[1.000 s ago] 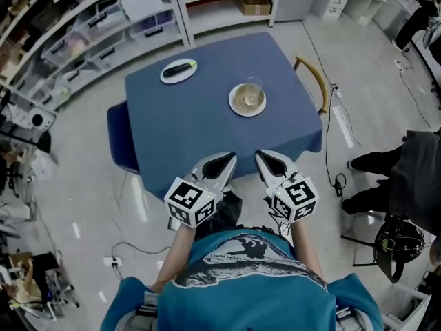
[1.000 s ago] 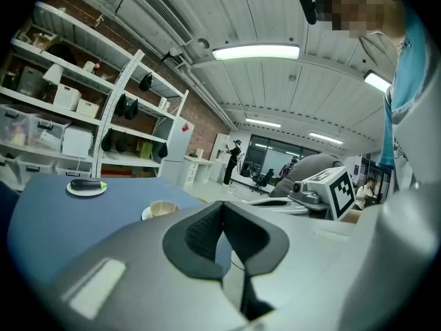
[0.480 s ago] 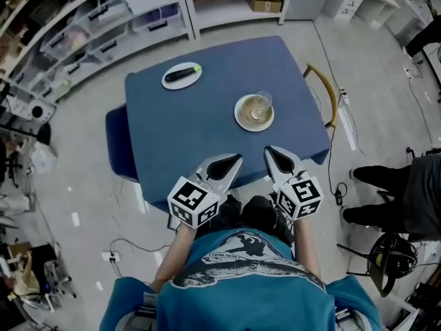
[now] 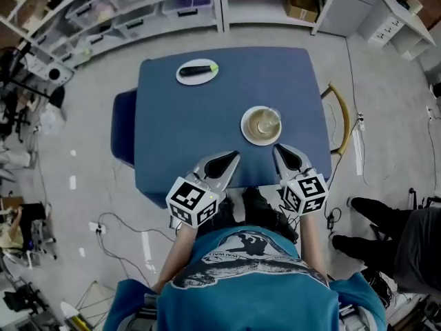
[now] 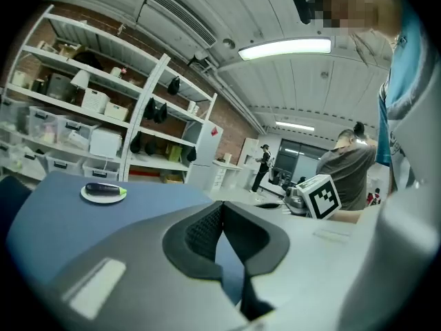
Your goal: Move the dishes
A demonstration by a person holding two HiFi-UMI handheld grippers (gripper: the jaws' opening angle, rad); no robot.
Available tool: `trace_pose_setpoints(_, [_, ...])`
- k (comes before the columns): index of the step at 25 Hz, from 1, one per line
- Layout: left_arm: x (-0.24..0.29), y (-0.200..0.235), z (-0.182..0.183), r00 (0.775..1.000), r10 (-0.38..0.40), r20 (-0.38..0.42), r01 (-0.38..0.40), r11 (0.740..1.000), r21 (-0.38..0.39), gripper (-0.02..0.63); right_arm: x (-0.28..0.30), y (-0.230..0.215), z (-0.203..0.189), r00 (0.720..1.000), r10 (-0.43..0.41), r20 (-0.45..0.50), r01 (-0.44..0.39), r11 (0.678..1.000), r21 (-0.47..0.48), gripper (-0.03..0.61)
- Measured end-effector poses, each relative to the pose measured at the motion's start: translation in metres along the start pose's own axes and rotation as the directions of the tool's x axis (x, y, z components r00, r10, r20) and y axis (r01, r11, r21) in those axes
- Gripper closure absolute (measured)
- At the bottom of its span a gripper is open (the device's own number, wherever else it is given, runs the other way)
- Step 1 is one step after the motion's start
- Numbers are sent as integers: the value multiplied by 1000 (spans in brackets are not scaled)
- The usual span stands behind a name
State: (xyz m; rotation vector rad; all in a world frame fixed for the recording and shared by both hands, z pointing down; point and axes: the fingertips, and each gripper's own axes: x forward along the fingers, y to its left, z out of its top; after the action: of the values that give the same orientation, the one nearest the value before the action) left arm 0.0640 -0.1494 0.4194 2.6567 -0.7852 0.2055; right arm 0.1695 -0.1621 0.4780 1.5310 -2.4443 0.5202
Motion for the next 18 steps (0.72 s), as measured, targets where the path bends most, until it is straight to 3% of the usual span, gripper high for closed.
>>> trace_pose_setpoints(5, [15, 2, 4, 992, 124, 32, -124, 992, -27, 601, 19, -29, -12, 992, 81, -92, -89, 993, -80, 536])
trace_pose_setpoints(13, [25, -1, 3, 962, 269, 46, -266, 962, -63, 601, 61, -65, -38, 959, 158, -235, -198, 967, -159, 337])
trace_pose_setpoints(18, [19, 1, 0, 940, 339, 42, -335, 939, -79, 601, 95, -74, -47, 938, 183, -295, -249, 947, -203, 271])
